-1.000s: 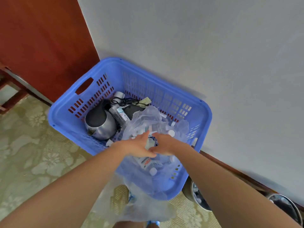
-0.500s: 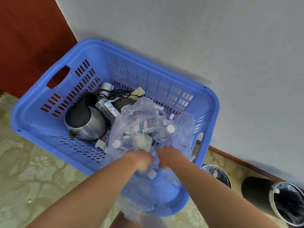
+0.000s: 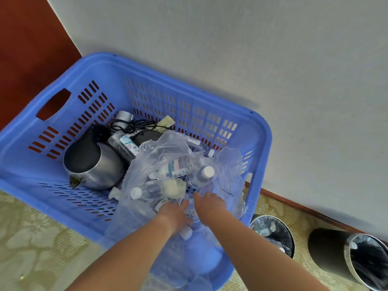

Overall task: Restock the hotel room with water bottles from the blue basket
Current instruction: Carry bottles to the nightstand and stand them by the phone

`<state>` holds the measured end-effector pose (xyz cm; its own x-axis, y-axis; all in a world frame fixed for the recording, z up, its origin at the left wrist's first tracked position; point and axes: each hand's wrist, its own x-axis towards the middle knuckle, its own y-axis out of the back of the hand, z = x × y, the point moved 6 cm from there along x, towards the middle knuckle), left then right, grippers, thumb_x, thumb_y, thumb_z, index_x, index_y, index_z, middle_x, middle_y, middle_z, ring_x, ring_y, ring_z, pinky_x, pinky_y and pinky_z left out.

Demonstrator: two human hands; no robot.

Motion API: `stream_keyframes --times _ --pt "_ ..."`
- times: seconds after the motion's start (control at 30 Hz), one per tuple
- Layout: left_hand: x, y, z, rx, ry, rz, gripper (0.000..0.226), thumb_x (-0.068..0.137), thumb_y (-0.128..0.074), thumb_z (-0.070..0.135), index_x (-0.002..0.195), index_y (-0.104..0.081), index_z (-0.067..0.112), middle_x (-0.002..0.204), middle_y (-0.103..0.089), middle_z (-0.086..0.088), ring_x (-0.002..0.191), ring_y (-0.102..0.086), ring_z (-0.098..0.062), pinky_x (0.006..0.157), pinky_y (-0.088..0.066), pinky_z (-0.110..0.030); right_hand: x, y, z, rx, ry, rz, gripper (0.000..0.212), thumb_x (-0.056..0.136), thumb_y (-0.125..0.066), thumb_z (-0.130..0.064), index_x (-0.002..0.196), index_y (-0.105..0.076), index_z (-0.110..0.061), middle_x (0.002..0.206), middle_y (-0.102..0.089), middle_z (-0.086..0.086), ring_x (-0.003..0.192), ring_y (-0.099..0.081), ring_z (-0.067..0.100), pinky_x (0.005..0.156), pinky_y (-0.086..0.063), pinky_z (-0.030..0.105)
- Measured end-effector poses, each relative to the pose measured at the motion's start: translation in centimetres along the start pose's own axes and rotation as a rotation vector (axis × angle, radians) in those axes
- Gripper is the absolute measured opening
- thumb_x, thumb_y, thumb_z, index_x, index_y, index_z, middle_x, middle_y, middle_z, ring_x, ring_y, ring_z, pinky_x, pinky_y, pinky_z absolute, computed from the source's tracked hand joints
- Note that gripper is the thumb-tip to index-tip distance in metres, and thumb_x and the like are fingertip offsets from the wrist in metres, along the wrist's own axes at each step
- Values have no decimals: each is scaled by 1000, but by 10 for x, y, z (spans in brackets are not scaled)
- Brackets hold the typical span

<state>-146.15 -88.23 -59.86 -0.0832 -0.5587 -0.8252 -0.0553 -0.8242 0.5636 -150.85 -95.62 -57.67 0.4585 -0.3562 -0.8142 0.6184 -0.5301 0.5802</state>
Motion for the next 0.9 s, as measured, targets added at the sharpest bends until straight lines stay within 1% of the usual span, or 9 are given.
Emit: stream_keyframes --times 0.17,0.27,0.4,0.5,0.57,0.63,0.73,0.8,0.9 --pt "3 3 2 67 28 -5 61 98 -52 15 152 -27 28 157 -15 -17 141 -27 -43 116 -21 -50 -3 1 -1 -25 11 -2 55 98 -52 -9 146 -27 -5 138 -48 21 124 -50 36 93 -43 39" --pt "5 0 3 91 50 -10 59 99 -50 18 152 -26 27 155 -19 -18 138 -29 -45 113 -25 -50 -5 3 0 -48 26 14 56 96 -55 -11 145 -28 -7 135 -53 17 121 -55 33 87 -44 36" --pt "9 -3 5 79 75 34 60 99 -51 16 153 -26 25 155 -25 -16 138 -32 -44 110 -30 -54 -7 8 -2 15 17 45 46 98 -49 -8 143 -37 -6 141 -47 17 127 -50 32 96 -45 38" --pt "9 -5 9 37 38 31 54 100 -46 8 150 -33 22 153 -35 -13 133 -44 -36 102 -41 -46 -9 10 -5 11 30 53 41 99 -46 -6 140 -42 -3 145 -41 18 130 -46 33 99 -44 40" --pt "8 -5 7 -49 48 41 51 102 -42 11 151 -32 22 154 -36 -12 134 -44 -35 101 -40 -44 -10 8 -7 -2 50 47 40 99 -48 -7 138 -45 -2 141 -47 16 127 -49 33 97 -45 39" --pt "3 -2 0 -221 121 70 45 104 -39 17 148 -37 16 150 -41 -13 133 -45 -34 103 -38 -42 -11 8 -10 -10 73 51 36 99 -50 -10 134 -51 -3 136 -52 15 123 -53 32 94 -46 38" --pt "-11 3 -11 -428 184 120 41 102 -41 35 129 -55 8 128 -59 -14 118 -53 -31 94 -38 -34 -12 9 -16 -12 89 52 33 98 -49 -11 130 -54 -4 133 -54 13 121 -55 31 92 -46 37" --pt "-21 6 -17 -474 177 125 44 101 -40 40 123 -58 7 120 -62 -14 113 -55 -30 89 -37 -33 -16 12 -19 -19 94 41 35 98 -50 -13 132 -53 -6 134 -54 13 122 -55 30 92 -47 37" --pt "-38 12 -26 -477 137 135 43 101 -36 39 121 -60 9 117 -64 -13 109 -57 -31 82 -35 -34 -23 20 -19 -32 98 51 40 93 -58 -15 132 -52 -8 133 -53 13 122 -55 31 90 -47 39"
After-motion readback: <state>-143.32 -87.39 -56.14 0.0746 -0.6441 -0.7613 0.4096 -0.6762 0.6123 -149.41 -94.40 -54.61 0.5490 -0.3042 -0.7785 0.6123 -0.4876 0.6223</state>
